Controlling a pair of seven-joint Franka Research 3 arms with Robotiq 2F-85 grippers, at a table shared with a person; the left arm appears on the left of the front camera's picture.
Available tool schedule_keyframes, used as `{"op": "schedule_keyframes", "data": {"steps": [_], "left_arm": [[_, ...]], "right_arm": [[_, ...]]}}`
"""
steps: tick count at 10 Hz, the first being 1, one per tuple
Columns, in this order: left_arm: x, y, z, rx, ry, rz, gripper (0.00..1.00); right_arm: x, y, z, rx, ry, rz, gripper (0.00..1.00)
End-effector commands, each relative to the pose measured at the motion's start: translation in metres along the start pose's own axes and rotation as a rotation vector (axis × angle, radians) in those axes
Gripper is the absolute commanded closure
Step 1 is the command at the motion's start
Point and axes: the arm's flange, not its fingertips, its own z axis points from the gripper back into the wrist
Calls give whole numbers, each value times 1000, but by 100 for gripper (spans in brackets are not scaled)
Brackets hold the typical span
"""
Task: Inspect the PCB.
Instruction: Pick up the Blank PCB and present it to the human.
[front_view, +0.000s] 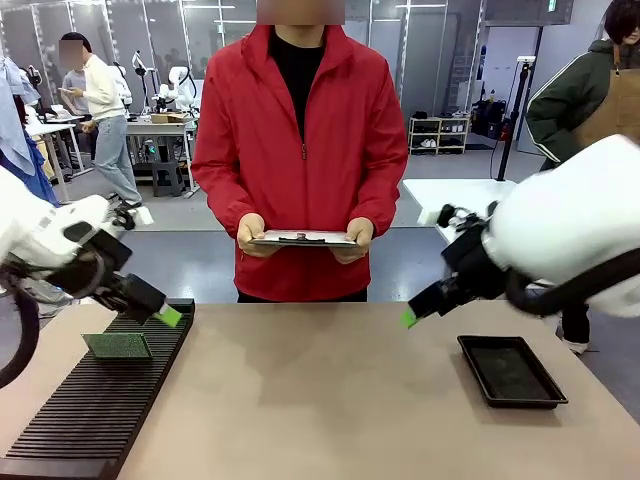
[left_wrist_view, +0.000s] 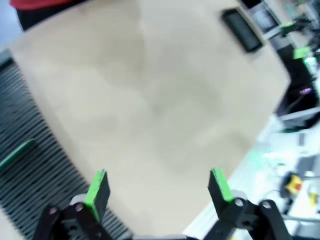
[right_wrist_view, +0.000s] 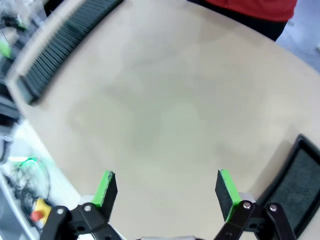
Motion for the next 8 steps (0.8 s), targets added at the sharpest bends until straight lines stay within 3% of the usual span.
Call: {"op": "schedule_keyframes", "data": {"steps": [1, 3, 7, 8], "left_arm": [[-9, 26, 14, -168, -31, 102, 0], [-31, 50, 42, -364, -122, 174, 0], [-107, 114, 91, -621, -272, 263, 0], [-125, 128, 101, -642, -263, 265, 0]], "right_arm": [[-13, -27, 23, 200, -53, -154, 0], [-46, -55, 54, 415, -129, -302, 0], [-122, -112, 98, 617, -210, -501, 0], [-139, -124, 108, 625, -222, -515, 0]]}}
